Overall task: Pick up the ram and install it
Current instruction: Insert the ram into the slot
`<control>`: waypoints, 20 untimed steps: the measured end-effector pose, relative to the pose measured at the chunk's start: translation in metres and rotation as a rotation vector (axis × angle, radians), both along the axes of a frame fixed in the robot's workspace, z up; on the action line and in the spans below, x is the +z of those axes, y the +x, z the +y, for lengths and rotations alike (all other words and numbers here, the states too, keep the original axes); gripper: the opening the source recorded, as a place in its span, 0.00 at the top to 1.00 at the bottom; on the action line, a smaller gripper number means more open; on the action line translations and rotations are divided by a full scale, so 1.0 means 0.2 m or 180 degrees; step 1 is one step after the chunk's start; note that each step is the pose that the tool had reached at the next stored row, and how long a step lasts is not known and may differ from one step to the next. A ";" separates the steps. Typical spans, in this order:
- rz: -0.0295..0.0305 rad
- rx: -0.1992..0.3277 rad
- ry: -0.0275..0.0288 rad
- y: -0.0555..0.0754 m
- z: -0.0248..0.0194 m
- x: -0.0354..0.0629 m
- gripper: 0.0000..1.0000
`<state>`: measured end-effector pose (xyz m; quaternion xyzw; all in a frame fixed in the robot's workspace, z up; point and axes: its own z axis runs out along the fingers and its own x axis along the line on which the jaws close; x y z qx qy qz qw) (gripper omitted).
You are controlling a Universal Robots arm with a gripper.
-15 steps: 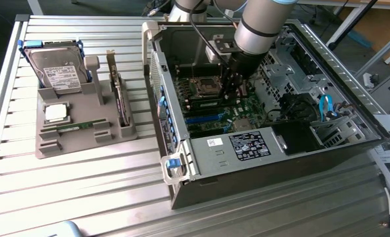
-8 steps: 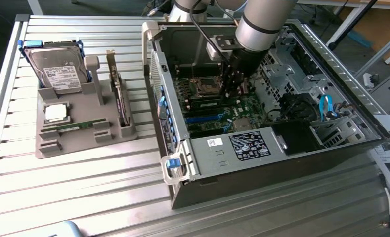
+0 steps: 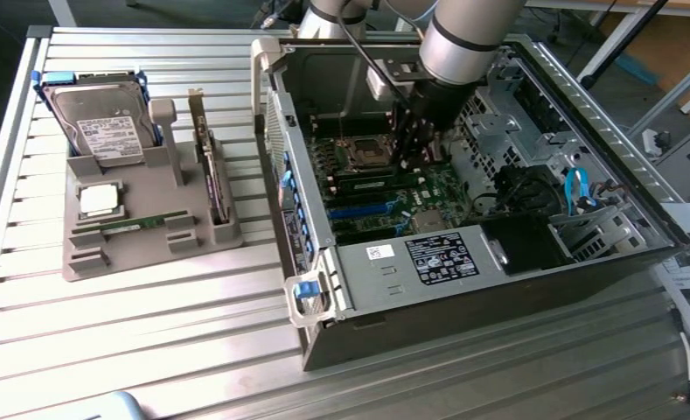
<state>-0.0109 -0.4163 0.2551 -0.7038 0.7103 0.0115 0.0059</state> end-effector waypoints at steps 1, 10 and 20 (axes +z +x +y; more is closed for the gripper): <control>0.0000 0.0000 0.0000 0.00 0.000 0.007 0.75; 0.0000 0.0000 -0.0004 0.00 0.001 0.068 0.75; 0.0000 0.0000 -0.0018 0.00 0.004 0.155 0.75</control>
